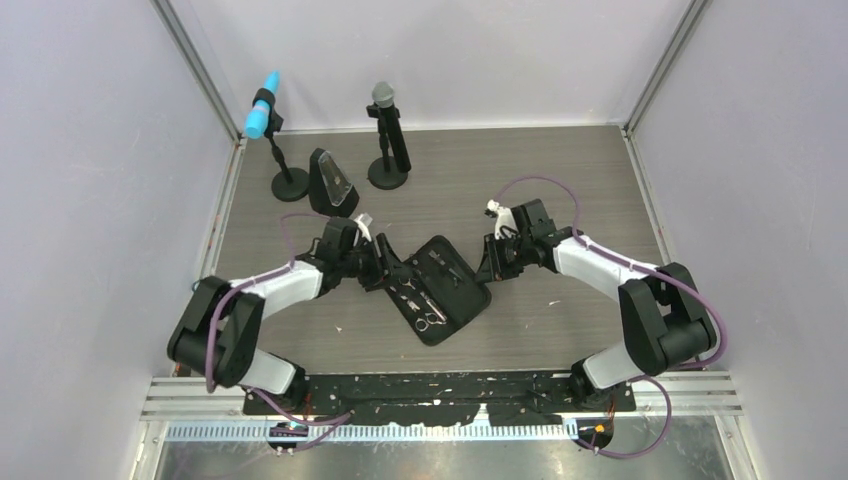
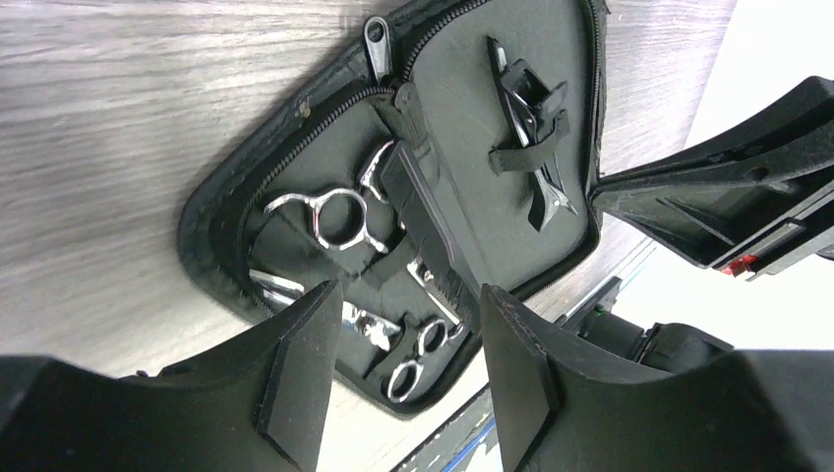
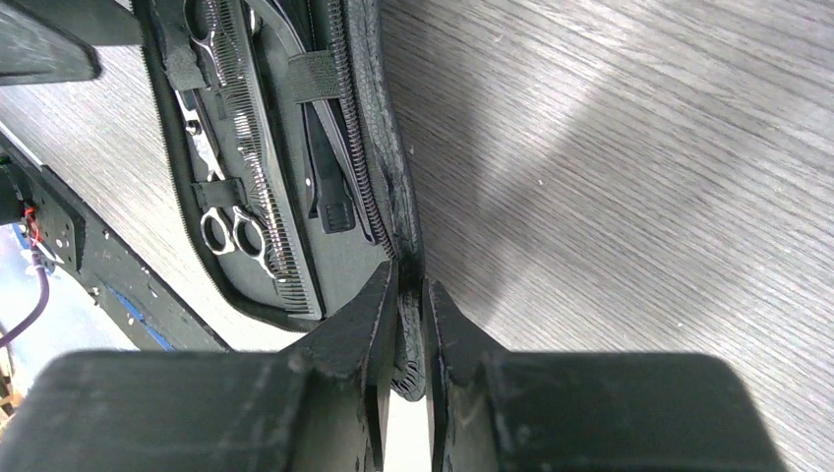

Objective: Sort the hair-cutting tools
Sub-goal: Place the comb in the hairdressing tool bag, then close the hairdressing tool bag at the center of the board.

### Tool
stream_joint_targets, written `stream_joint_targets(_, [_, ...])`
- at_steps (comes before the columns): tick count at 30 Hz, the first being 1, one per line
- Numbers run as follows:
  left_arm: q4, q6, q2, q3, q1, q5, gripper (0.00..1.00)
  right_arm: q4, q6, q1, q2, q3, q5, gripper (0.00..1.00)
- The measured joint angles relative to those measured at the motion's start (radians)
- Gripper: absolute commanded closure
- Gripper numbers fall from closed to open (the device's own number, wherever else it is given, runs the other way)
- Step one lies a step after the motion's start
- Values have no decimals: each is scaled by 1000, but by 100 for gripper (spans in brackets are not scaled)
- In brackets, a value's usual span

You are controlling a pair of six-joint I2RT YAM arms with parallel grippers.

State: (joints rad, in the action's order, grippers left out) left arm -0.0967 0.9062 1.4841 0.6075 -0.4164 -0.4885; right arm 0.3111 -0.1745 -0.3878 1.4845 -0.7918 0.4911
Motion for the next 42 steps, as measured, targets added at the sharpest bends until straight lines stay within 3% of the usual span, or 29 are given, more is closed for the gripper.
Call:
stream_joint_targets(3, [118,-53,-95,19,0,67,44,19,6,-10,-8,-14,-5,80])
stream_joint_targets(7, [229,-91,-183,21,0,158,53,36,11,-23,-26,-31,-10,80])
stream_joint_targets(12, [271,-100,-128,21,0,190,65,48,11,-42,-42,-50,-8,79])
stream_joint_targets(18, [233,-63,-26,3,4,163,77,64,10,-89,-42,-66,-15,79])
stream_joint_targets(26, [24,42,21,-63,-3,97,86,79,-8,-229,-44,-115,-33,79])
stream_joint_targets(35, [-117,127,8,-143,-24,86,84,60,-50,-327,35,-119,-64,78])
stream_joint_targets(42, [-51,128,-98,-189,-39,84,58,8,-95,-359,114,-112,-61,74])
